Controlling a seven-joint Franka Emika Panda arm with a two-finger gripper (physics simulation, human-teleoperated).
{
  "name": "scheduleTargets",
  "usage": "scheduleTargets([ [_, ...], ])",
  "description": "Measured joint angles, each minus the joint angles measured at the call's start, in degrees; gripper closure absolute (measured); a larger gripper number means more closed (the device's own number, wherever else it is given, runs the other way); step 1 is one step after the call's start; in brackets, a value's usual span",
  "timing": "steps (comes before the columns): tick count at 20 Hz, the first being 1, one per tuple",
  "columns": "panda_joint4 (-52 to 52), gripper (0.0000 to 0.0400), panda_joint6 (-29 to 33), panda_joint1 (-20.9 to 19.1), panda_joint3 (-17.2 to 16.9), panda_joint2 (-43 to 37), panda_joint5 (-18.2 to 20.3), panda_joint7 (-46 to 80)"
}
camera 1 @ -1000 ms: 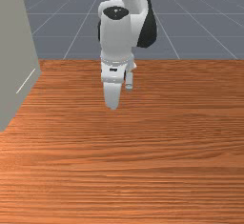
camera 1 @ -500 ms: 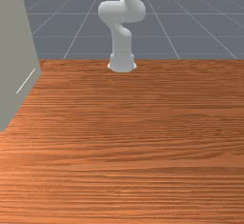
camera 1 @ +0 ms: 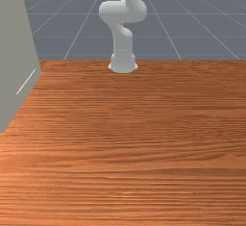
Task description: Open the drawer
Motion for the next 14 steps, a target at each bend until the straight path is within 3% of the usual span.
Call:
scheduleTargets([
  [5,9.64,0.0001,-2.44,-1.59,-2.03,-0.19,-3.02,-0.33],
  [14,18.11,0.0,-3.94,-7.85,-7.46,1.22,-4.74,-5.18],
])
